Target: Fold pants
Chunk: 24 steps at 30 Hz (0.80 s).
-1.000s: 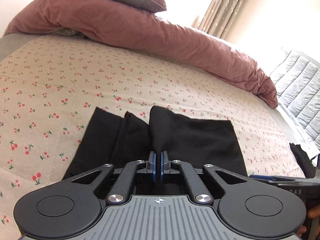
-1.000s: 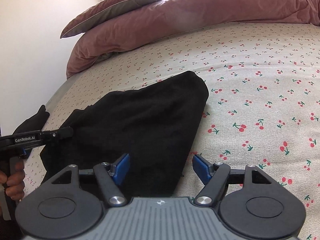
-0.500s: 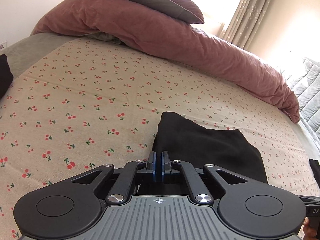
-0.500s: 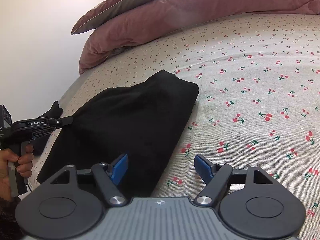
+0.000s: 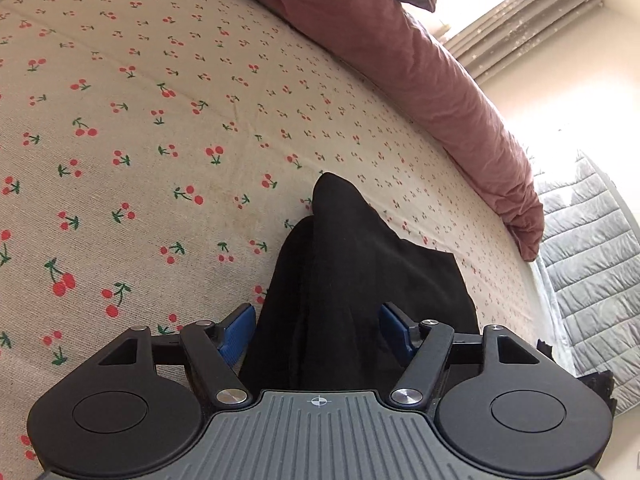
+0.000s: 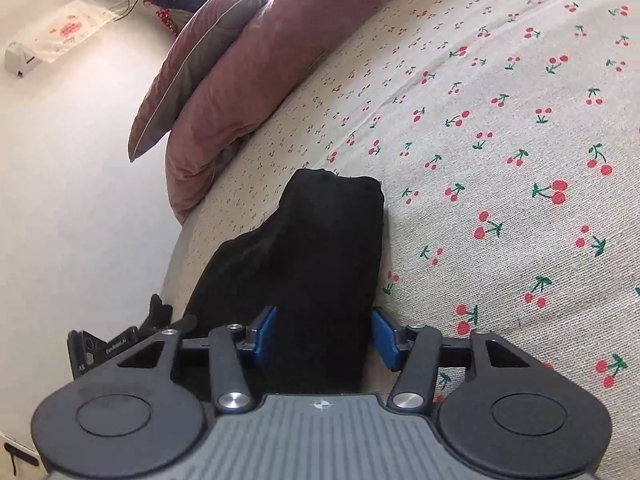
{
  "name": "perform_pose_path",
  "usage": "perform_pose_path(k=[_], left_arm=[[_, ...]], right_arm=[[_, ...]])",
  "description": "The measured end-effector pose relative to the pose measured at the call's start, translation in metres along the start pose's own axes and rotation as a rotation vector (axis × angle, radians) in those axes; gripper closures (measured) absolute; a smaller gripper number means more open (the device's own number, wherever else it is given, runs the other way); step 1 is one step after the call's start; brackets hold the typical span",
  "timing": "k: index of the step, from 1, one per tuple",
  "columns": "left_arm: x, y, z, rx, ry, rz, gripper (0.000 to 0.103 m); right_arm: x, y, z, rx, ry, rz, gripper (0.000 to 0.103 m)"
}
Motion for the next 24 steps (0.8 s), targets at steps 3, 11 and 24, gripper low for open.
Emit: perform_pose_path(k=[3, 11, 24], left_arm=[[0.003, -0.005, -0.003, -0.014, 0.001, 0.043, 0.038], [0.015, -0.015, -0.006, -0.103, -0.003, 0.132, 0.076], [0.012, -0.003, -0.001, -0.133, 0.045, 0.153, 0.087]], right_arm=[[0.007, 0.011, -0.003, 0.075, 0.009, -0.047, 0.077], [0.018, 0.003, -0.004, 0.074, 0.038, -0.029, 0.090], [-0.001, -0.053, 0.011, -0.134, 0.077, 0.140, 0.092]])
Point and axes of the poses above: each gripper's, at about its wrist camera, not at the fingertips, and x roughly the way its jaws point, y to its right, z to its underside, the point moved 1 cm from there along x, roughly the way its jaws point, and after that the axes turned 10 degrees about -y, right-handed, at the moved point
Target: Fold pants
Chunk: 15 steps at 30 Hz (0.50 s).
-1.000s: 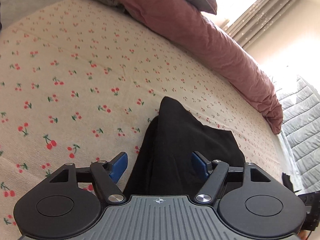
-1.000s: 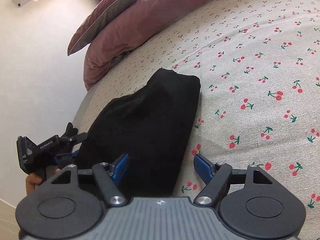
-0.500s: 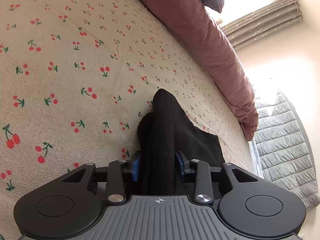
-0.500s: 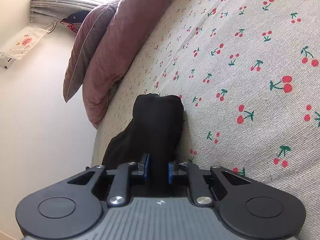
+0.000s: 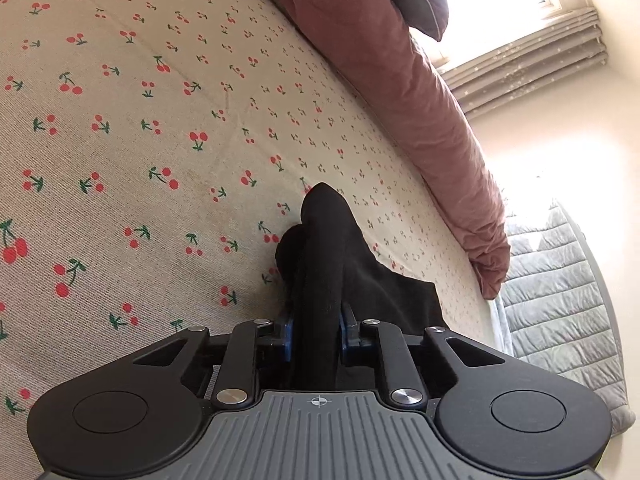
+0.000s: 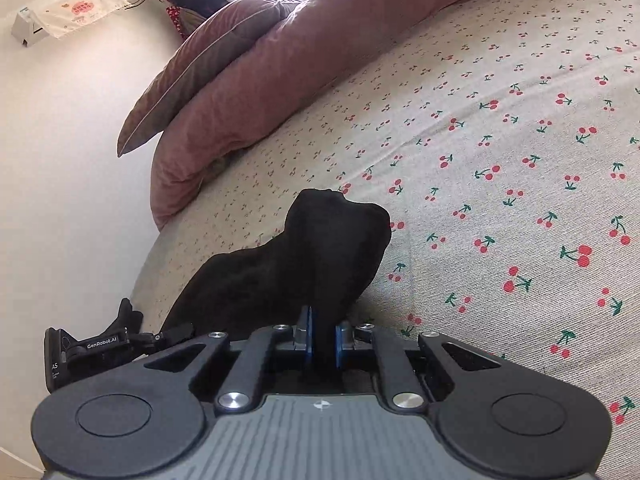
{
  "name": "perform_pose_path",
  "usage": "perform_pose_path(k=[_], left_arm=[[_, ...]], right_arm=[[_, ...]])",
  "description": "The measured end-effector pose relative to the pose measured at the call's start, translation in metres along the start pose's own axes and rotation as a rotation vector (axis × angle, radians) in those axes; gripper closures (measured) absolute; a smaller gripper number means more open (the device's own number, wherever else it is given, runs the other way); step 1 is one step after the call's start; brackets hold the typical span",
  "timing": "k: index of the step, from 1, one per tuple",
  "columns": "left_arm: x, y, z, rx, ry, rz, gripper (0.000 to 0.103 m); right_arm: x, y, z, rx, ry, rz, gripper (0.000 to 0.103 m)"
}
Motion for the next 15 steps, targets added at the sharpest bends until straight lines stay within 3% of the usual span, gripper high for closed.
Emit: perform_pose_path(k=[3, 7, 15], left_arm=[[0.004, 0.010, 0.002, 0.000, 0.000, 0.036, 0.088], [0.023, 0.033, 0.005, 0.031, -0.020, 0.030, 0.088], [0.080, 0.097, -0.010, 0.138, -0.077, 0.055, 0.091]], right_arm=[[-0.003, 0.008, -0.004, 0.031, -0.011, -0.002, 0.092], [-0.014, 0.018, -0.015, 0.073, -0.010, 0.018, 0.092], [-0.048, 0.049, -0.067, 0.089, 0.107, 0.102, 0.092]])
Point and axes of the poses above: each gripper's, at about its wrist camera, not at the fingertips, and x roughly the way its jaws point, y to its right, z to its underside, the point moved 1 cm from there along x, roughly the way its jaws point, and after that the axes turned 10 degrees about -y, right-handed, at the moved point
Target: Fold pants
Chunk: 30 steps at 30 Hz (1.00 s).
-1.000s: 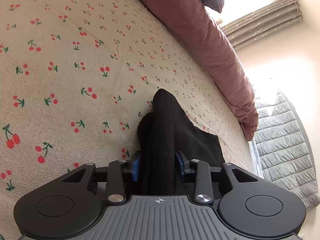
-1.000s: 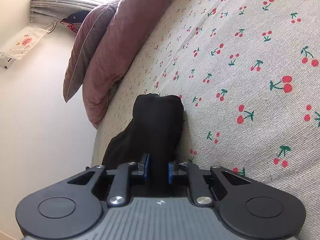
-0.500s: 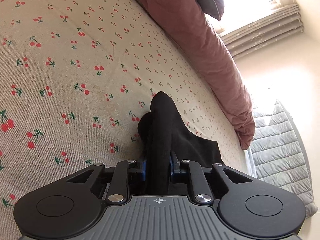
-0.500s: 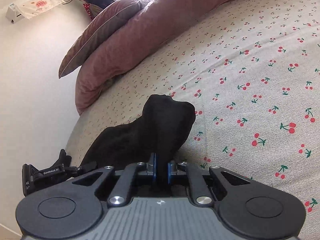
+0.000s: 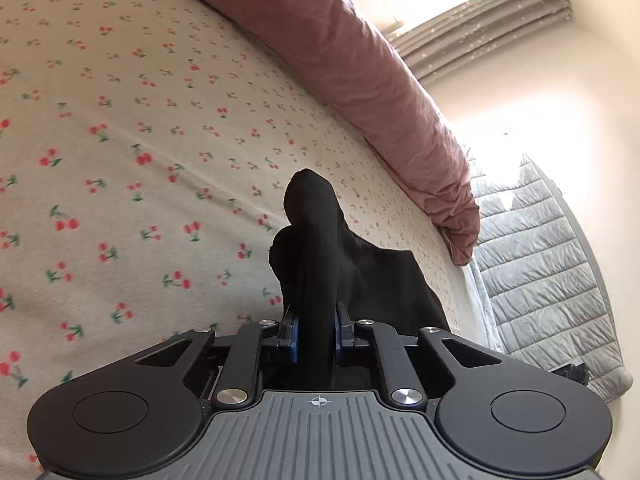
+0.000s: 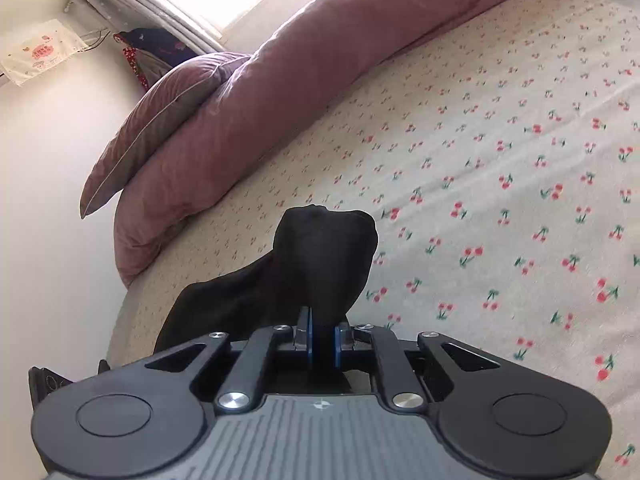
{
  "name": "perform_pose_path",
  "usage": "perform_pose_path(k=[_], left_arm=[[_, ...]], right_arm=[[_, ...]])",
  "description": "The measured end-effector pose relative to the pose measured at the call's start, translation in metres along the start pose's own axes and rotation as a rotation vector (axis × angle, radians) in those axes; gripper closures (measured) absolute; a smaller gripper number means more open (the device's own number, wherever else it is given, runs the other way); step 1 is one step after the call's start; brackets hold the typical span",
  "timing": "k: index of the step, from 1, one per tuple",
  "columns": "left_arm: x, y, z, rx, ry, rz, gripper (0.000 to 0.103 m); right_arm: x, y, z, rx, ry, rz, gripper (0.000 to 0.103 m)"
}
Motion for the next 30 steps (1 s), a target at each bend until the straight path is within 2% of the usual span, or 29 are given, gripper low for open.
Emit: perform_pose_path(k=[3, 7, 8, 9, 10, 11, 12, 13, 15, 18, 24, 30], left_arm=[[0.021, 0.020, -0.017, 0.046, 0.021, 0.025, 0.092], [0.044, 0.024, -0.038, 0.070, 0.098, 0.058, 0.092], [0.051, 0.022, -0.042, 0.072, 0.126, 0.048, 0.091], [0.061, 0.018, -0.047, 0.069, 0.153, 0.010, 0.088], [0.069, 0.014, -0.049, 0.057, 0.163, -0.036, 0.083], [0.077, 0.006, -0.051, 0.034, 0.166, -0.093, 0.083], [0.083, 0.000, -0.052, 0.018, 0.157, -0.150, 0.081], [0.084, -0.004, -0.052, 0.017, 0.152, -0.164, 0.075], [0.075, -0.006, -0.047, 0.041, 0.150, -0.134, 0.068], [0.056, 0.003, -0.040, 0.111, 0.126, -0.191, 0.055], [0.014, 0.033, -0.012, 0.182, 0.051, -0.221, 0.055], [-0.004, 0.045, 0.027, 0.188, -0.039, -0.169, 0.054]], right_arm=[[-0.008, 0.011, -0.026, -0.039, 0.079, -0.004, 0.092], [-0.006, 0.022, -0.055, -0.126, 0.177, -0.041, 0.092], [-0.002, 0.026, -0.061, -0.142, 0.196, -0.037, 0.090], [0.004, 0.030, -0.065, -0.151, 0.206, -0.016, 0.080], [0.013, 0.035, -0.068, -0.144, 0.207, 0.020, 0.075], [0.021, 0.040, -0.071, -0.124, 0.202, 0.074, 0.063], [0.029, 0.047, -0.073, -0.106, 0.192, 0.140, 0.058], [0.033, 0.052, -0.072, -0.095, 0.179, 0.168, 0.058], [0.034, 0.062, -0.068, -0.069, 0.146, 0.155, 0.054], [0.029, 0.069, -0.059, -0.040, 0.101, 0.143, 0.049], [0.005, 0.065, -0.036, -0.012, 0.051, 0.191, 0.045], [-0.016, 0.053, -0.003, -0.027, -0.005, 0.219, 0.039]])
Point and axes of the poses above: each gripper's, at about its wrist camera, not at the fingertips, and x roughly the way its jaws point, y to its right, z to its underside, the point moved 1 cm from there along x, roughly the way its jaws point, and after that the axes turned 10 degrees about -y, right-handed, at the moved point
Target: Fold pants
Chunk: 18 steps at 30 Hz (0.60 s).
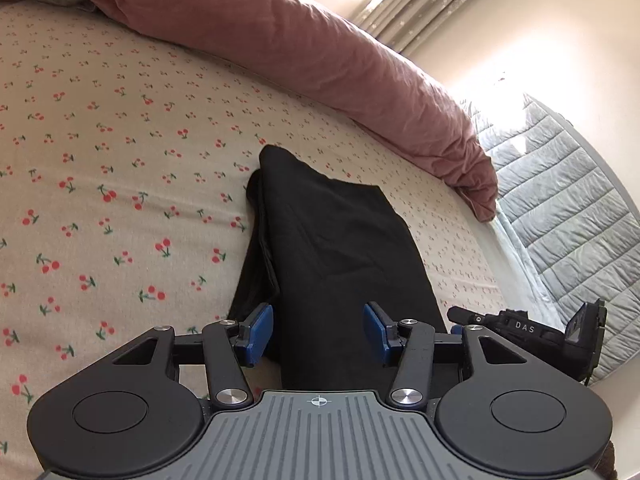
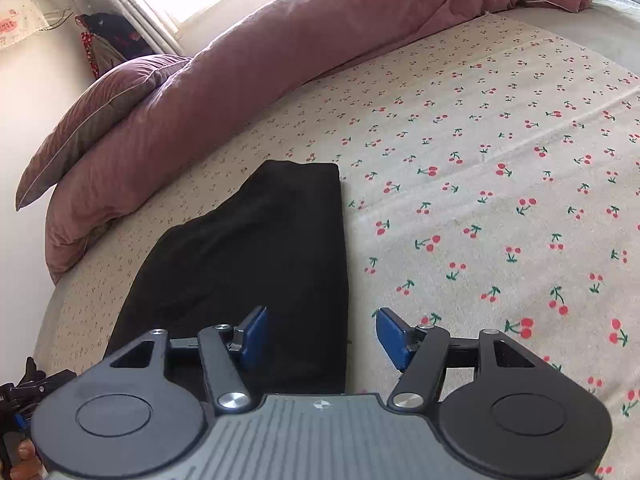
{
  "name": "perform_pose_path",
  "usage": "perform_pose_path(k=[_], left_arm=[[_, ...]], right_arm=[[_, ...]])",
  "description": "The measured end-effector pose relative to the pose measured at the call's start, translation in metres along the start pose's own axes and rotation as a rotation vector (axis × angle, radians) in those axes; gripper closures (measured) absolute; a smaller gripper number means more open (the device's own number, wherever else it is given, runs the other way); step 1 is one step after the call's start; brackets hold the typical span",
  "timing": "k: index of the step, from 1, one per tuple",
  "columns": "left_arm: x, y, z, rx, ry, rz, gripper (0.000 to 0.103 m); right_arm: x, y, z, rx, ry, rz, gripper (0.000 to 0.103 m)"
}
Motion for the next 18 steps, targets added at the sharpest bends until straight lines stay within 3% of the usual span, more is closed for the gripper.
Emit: perform_pose_path(k=[6, 7, 9, 14, 18], left_arm=[[0.015, -0.003, 0.022, -0.024, -0.075, -0.036, 0.058], [0.018, -0.005, 0.024, -0.034, -0.076, -0.036, 0.065], [0.020, -0.007, 0.027, -0.041, -0.085, -0.006, 0.097], [-0.008, 0.003, 0.026, 0.015, 0.019, -0.037, 0.097], [0.020, -0.009, 0.033, 0.089, -0.073, -0.211, 0.083]], right_arm=[[-0.009, -0.003, 0.027, -0.003, -0.003, -0.018, 0.033], [-0.008, -0.003, 0.030, -0.006, -0.007, -0.012, 0.033], [-0.005, -0.004, 0.034, -0.007, -0.014, -0.004, 0.033], [-0.005, -0.013, 0.045, -0.054, -0.030, -0.014, 0.033], [0.004, -0.016, 0.056, -0.083, -0.072, -0.015, 0.033]])
Point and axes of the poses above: each gripper's, at about its wrist camera, not at the fingertips, and x roughly the way its jaws point, y to its right, z to its underside, the point moved 1 cm from there along x, roughly the way its jaws point, and after that the axes turned 10 degrees about -y, right-handed, at the moved point
